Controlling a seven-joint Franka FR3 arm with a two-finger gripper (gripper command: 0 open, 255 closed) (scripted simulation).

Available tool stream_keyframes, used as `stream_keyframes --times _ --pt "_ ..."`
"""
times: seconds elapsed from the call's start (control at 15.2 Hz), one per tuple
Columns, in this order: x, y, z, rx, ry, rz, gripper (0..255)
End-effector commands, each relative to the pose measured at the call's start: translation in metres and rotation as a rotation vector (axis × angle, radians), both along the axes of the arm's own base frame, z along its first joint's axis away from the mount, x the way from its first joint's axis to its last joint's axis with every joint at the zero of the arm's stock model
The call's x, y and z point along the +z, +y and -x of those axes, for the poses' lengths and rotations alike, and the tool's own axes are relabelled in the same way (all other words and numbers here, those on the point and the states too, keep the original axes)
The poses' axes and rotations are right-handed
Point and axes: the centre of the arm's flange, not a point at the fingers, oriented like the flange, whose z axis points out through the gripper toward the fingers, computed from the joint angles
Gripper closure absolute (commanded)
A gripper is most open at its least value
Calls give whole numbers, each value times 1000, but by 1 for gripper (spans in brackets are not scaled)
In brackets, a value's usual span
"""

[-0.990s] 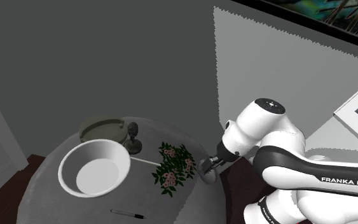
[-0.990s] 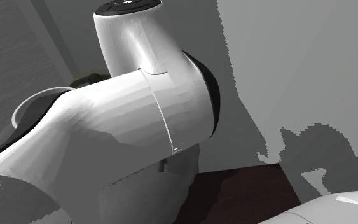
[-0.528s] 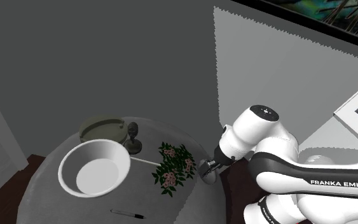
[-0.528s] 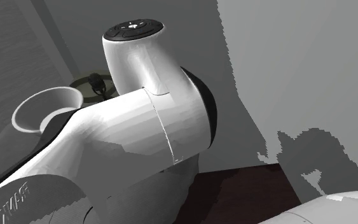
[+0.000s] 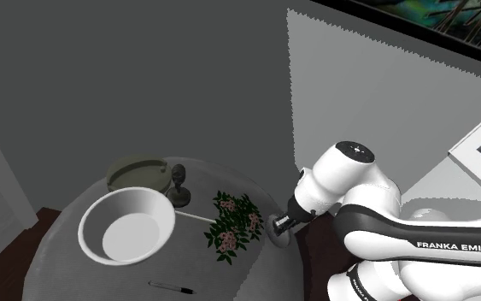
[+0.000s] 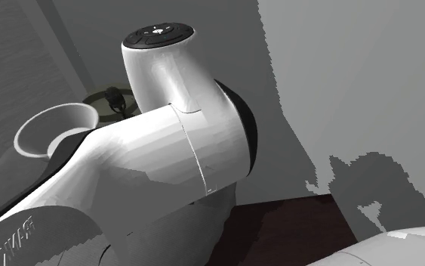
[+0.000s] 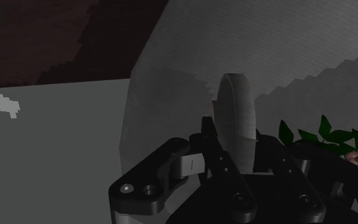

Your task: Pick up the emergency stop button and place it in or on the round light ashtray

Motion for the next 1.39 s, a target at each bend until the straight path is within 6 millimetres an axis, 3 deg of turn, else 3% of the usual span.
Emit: stream_keyframes --times 0.0,0.33,1.32 --pt "0 0 0 0 1 0 255" --pt "0 0 0 0 0 0 255" --pt "79 0 0 0 0 0 255"
